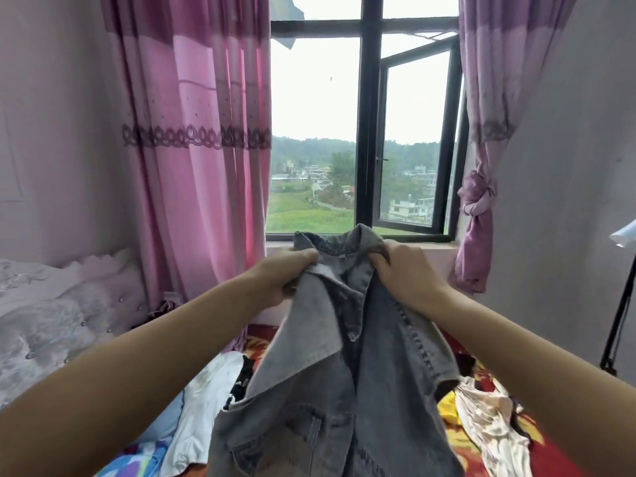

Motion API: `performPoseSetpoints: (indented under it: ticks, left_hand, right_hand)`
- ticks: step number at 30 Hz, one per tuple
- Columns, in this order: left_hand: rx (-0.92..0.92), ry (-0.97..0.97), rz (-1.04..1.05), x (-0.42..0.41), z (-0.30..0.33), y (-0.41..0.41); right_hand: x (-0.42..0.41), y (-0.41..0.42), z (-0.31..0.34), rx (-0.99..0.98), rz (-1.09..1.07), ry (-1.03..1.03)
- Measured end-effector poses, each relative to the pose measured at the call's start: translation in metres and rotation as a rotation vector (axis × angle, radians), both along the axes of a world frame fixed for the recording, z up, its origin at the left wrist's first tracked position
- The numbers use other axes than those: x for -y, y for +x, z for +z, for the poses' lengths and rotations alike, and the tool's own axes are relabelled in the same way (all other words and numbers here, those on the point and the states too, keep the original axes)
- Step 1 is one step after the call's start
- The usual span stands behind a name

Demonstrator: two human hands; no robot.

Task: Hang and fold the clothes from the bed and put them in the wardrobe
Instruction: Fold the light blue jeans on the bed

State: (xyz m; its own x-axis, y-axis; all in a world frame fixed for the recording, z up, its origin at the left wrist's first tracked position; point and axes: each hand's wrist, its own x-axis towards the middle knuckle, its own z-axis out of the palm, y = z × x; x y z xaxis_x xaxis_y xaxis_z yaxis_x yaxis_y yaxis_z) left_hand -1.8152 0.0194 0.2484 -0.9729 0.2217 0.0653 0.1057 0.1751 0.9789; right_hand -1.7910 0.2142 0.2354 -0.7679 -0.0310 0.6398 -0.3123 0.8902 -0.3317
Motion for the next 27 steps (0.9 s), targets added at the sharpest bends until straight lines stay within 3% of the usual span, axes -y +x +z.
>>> performPoseSetpoints:
  ticks: [4,7,9,11,13,16,18,20,23,24,27]
  left_hand:
    - [0.107,0.148,-0.149,-0.022,0.004,0.011]
    - [0.163,0.306,-0.219,-0.016,0.010,0.012]
    - [0.153,0.283,-0.275,-0.010,0.012,0.015]
    - [0.108,0.195,-0.294,-0.004,0.013,0.017]
    - [-0.092,-0.049,-0.250,0.003,0.014,0.014]
    - [-0.672,-0.600,-0.040,0.016,0.021,0.010]
    - [-0.942,-0.830,0.024,0.024,0.031,0.006]
    - [-0.854,-0.974,-0.174,0.027,0.045,0.005]
    - [-0.380,-0.978,-0.460,0.025,0.054,0.006]
    - [-0.332,-0.974,-0.478,0.023,0.053,0.004]
    - [-0.458,-0.986,-0.414,0.020,0.047,-0.002]
  right_hand:
    - [0.038,0.001,0.001,0.092,0.168,-0.131]
    - [0.032,0.004,0.006,0.322,0.346,-0.227]
    - [0.025,0.009,0.005,0.555,0.504,-0.310]
    - [0.022,0.010,0.001,0.642,0.581,-0.351]
    - [0.022,0.006,-0.005,0.555,0.550,-0.340]
    - [0.024,0.003,-0.007,0.443,0.424,-0.328]
    - [0.020,0.003,-0.007,0.466,0.494,-0.321]
    - [0.017,0.005,-0.005,0.522,0.619,-0.291]
    - [0.017,0.009,-0.004,0.557,0.684,-0.233]
    - [0.016,0.010,-0.005,0.536,0.677,-0.221]
    - [0.007,0.013,-0.014,0.496,0.634,-0.218]
